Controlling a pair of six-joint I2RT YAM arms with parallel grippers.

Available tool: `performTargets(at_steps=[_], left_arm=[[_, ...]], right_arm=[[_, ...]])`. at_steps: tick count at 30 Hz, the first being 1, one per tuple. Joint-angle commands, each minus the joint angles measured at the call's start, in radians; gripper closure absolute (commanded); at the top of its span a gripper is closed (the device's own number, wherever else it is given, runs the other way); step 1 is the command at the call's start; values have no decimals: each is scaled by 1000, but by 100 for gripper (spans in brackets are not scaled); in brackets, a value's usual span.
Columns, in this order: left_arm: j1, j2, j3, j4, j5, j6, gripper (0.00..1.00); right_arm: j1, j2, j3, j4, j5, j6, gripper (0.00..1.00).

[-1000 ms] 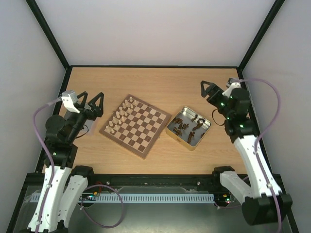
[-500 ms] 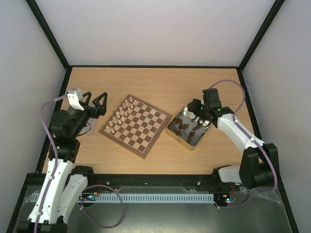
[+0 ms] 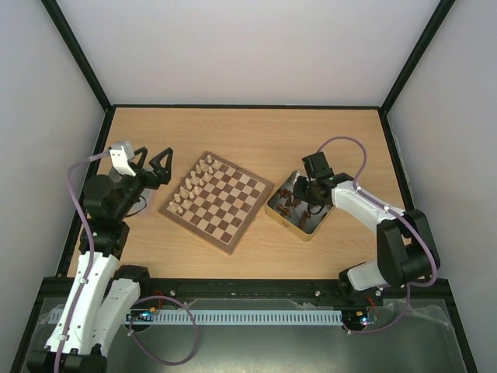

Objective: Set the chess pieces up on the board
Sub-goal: Pick up the chess piece from the storage box.

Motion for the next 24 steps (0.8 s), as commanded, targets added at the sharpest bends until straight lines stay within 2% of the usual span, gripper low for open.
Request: performTargets(at_steps=[1, 6, 9, 14, 16, 21, 24], left_arm=[[8, -6, -12, 37, 13, 11, 0], [8, -7, -12, 35, 12, 12, 0], [8, -8, -13, 35, 12, 13, 0], [9, -8, -13, 35, 11, 12, 0], [9, -9, -13, 34, 11, 12, 0], [8, -9, -13, 32, 11, 12, 0], [8, -8, -13, 33, 11, 12, 0]], right_arm=[[11, 32, -1, -55, 10, -47, 70], [14, 50, -7, -63, -30, -72, 72], [18, 45, -10, -50, -57, -72, 69], [30, 37, -8, -52, -32, -64, 69], [34, 37, -8, -55, -17, -64, 71], [52, 43, -10, -64, 9, -65, 84], [59, 52, -13, -65, 26, -64, 85]])
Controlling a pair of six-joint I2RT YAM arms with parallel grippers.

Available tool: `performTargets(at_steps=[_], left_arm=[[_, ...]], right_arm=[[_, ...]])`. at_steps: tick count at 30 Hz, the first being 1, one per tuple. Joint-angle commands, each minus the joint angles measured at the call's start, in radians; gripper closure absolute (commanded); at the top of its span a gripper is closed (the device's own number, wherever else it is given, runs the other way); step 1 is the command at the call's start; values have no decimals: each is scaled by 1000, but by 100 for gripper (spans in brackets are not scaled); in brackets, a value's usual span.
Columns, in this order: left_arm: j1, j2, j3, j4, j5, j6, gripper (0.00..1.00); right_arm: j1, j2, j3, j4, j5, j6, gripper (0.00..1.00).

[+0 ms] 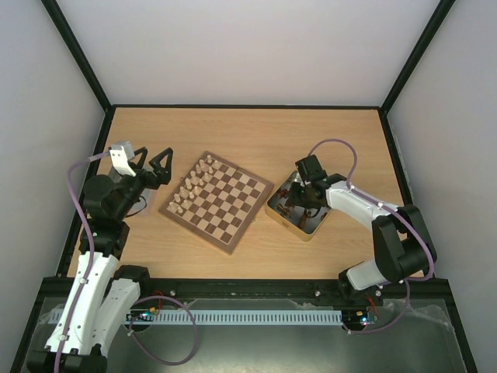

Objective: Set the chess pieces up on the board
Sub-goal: Pick up the chess piece from the storage box.

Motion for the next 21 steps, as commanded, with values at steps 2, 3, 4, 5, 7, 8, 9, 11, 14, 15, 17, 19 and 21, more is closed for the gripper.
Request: performTargets(at_steps=[2, 3, 4, 5, 7, 8, 9, 11, 14, 15, 17, 19, 21], left_arm=[[8, -7, -12, 34, 12, 12, 0], [8, -7, -13, 34, 12, 12, 0], [8, -7, -12, 34, 12, 12, 0], [8, -7, -13, 34, 12, 12, 0], [8, -6, -12, 36, 12, 9, 0], [9, -7, -12, 35, 12, 9, 0], [8, -5, -12, 35, 12, 8, 0], [8, 2, -11, 36, 12, 4, 0], [8, 14, -6, 37, 15, -15, 0], [8, 20, -7, 44, 22, -23, 0], [8, 33, -14, 67, 50, -43, 0], [8, 51, -21, 95, 95, -67, 0], [8, 82, -20, 124, 156, -93, 0]], right_arm=[[15, 15, -10, -39, 58, -2, 85], [17, 17, -8, -39, 64, -1, 85], [18, 19, -7, -41, 69, -2, 85], [19, 20, -6, -42, 72, -2, 85], [20, 23, -6, -44, 76, -6, 87], [20, 25, -5, -46, 78, -8, 89], [21, 25, -5, -49, 82, -10, 93], [22, 13, 1, -55, 96, -14, 98], [22, -20, 18, -77, 133, -25, 98], [22, -34, 25, -82, 137, -33, 98], [22, -63, 34, -92, 138, -51, 98], [22, -92, 41, -92, 121, -76, 98], [22, -119, 44, -85, 82, -112, 98]])
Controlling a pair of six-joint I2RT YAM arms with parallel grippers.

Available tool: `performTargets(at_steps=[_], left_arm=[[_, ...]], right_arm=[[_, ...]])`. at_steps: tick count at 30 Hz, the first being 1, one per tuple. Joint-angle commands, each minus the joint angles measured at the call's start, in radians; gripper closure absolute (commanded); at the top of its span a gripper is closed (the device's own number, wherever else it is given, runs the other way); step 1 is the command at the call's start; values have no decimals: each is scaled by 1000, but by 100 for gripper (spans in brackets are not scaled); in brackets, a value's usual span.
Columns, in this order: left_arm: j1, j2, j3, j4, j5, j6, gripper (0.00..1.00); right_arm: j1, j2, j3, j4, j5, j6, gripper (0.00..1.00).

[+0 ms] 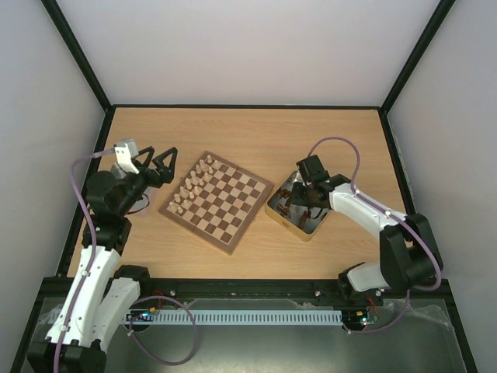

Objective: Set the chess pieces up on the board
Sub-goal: Pick up the chess piece from the storage box.

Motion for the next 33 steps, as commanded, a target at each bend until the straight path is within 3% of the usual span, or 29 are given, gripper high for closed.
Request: performTargets(at_steps=[1, 5, 13, 17, 23, 33], left_arm=[[8, 57, -14, 100, 162, -65, 0], [-34, 155, 21, 130, 291, -120, 0], [-301, 478, 190, 38, 303, -247, 1], [-414, 711, 297, 35, 365, -298, 12], [-493, 944, 405, 129, 480, -434, 27], [-557, 1068, 425, 323, 600, -601, 39]], right_arm=[[2, -85, 43, -27, -37, -97, 98], [2, -118, 59, -11, -123, -180, 98], [2, -213, 36, 36, -259, -269, 98], [3, -275, 13, 47, -342, -291, 98], [3, -374, -15, 70, -495, -312, 98], [3, -412, -23, 77, -557, -318, 98]])
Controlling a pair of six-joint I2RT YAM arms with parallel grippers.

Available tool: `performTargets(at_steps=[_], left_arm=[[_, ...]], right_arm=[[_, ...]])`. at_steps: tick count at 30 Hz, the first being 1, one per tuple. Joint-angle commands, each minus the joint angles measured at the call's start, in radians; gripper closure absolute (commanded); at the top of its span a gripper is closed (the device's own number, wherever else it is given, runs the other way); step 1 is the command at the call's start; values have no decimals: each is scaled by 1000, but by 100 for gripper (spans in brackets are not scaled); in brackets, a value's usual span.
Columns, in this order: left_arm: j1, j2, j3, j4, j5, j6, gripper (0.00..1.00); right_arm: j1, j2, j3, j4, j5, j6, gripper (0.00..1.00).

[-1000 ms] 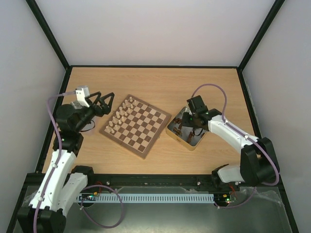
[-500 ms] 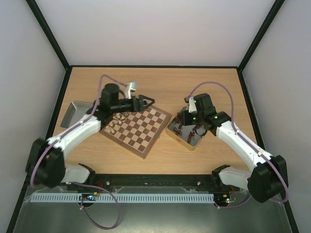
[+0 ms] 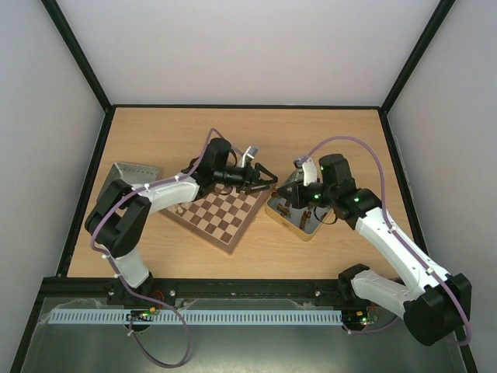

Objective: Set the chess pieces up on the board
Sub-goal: Pick up the chess piece from the storage box.

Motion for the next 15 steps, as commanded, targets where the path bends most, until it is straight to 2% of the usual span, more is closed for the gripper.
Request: performTargets(at_steps=[1, 8, 12, 15], left_arm=[[-14, 13, 28, 100, 83, -67, 41], [-31, 39, 35, 59, 86, -30, 58], [-36, 52, 56, 16, 76, 1, 61], [-39, 61, 74, -30, 63, 38, 59]], right_arm=[[3, -7, -9, 26, -36, -13, 98], [3, -3, -8, 31, -27, -4, 98], [3, 0, -8, 34, -28, 0, 98], [3, 3, -9, 38, -30, 1, 98]])
